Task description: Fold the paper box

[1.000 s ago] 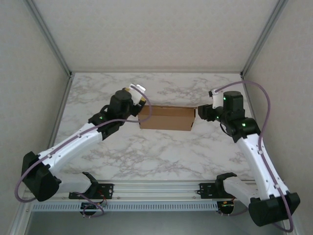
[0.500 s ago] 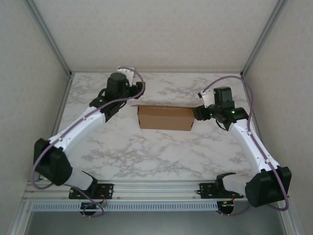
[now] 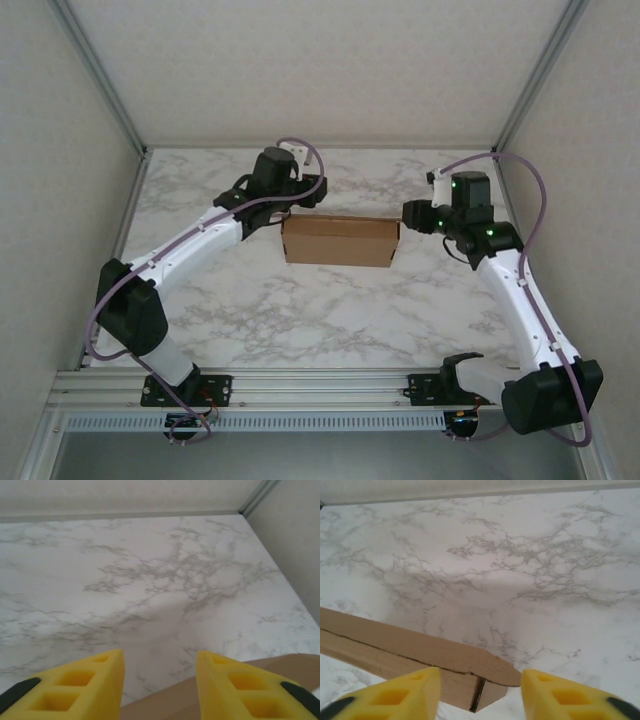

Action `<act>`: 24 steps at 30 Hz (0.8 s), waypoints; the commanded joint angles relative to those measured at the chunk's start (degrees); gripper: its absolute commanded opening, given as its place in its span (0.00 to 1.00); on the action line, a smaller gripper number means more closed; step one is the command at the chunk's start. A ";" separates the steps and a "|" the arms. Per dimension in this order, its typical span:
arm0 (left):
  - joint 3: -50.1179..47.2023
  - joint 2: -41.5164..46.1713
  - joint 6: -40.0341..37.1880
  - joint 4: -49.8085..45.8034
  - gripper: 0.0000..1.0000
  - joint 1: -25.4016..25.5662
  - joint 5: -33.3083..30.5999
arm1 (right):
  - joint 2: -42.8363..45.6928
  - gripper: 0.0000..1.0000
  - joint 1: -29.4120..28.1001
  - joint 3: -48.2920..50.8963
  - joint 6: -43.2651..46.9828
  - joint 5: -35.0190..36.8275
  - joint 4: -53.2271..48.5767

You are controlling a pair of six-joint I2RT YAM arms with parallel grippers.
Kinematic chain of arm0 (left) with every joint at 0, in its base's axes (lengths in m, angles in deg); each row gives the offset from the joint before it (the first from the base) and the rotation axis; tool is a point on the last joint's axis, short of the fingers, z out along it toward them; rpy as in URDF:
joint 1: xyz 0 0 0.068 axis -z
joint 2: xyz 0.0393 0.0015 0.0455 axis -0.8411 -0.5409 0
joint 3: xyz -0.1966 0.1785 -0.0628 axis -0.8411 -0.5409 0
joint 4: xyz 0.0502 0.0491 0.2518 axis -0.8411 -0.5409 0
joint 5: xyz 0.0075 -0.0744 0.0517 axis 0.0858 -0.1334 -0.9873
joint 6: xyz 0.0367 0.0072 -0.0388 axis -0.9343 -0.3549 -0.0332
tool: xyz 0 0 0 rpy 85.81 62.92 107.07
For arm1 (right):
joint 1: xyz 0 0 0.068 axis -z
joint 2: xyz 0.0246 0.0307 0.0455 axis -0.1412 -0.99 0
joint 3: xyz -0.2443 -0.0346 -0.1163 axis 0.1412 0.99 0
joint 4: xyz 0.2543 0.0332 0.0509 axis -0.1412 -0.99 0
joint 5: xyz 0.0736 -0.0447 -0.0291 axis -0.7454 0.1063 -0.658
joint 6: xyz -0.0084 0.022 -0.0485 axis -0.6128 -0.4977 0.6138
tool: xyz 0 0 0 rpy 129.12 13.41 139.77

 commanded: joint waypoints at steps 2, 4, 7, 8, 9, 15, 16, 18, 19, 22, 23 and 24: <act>-0.78 -0.39 4.31 1.10 0.34 2.13 2.85 | -4.44 0.23 0.20 -5.70 -8.55 -0.39 -5.84; -3.47 0.62 5.41 3.06 0.31 3.22 2.43 | -4.69 0.13 0.08 -5.22 -11.31 -0.81 -5.13; -6.59 1.65 6.28 4.91 0.30 4.18 1.69 | -4.91 0.12 -0.28 -5.36 -12.40 -1.22 -5.09; -7.32 1.69 6.45 5.20 0.30 4.31 1.52 | -5.11 0.11 -0.31 -5.50 -12.25 -0.83 -5.42; -8.05 1.58 6.62 5.40 0.29 4.54 1.32 | -5.21 0.11 -0.31 -5.66 -12.02 -0.42 -5.66; -13.29 2.90 8.25 7.24 0.28 5.42 0.53 | -6.17 0.10 -0.38 -6.36 -11.48 0.55 -6.92; -14.63 3.52 8.73 8.12 0.28 5.62 0.15 | -6.26 0.10 -0.46 -6.36 -11.78 0.66 -6.85; -16.96 4.36 9.19 9.74 0.28 5.80 -0.97 | -6.17 0.10 -0.52 -5.93 -12.68 0.98 -6.33; -18.02 4.45 9.35 10.51 0.28 5.87 -1.56 | -5.97 0.10 -0.47 -5.37 -13.72 1.27 -5.87; -19.90 3.51 9.09 11.84 0.28 6.12 -3.48 | -5.74 0.15 -0.54 -2.93 -18.37 0.12 -3.85; -20.34 2.98 9.04 12.21 0.28 6.17 -4.14 | -5.75 0.17 -0.63 -2.03 -19.75 -1.11 -2.97; -20.62 2.50 8.93 12.68 0.28 6.15 -5.11 | -5.88 0.20 -0.72 -1.17 -21.11 -2.74 -2.07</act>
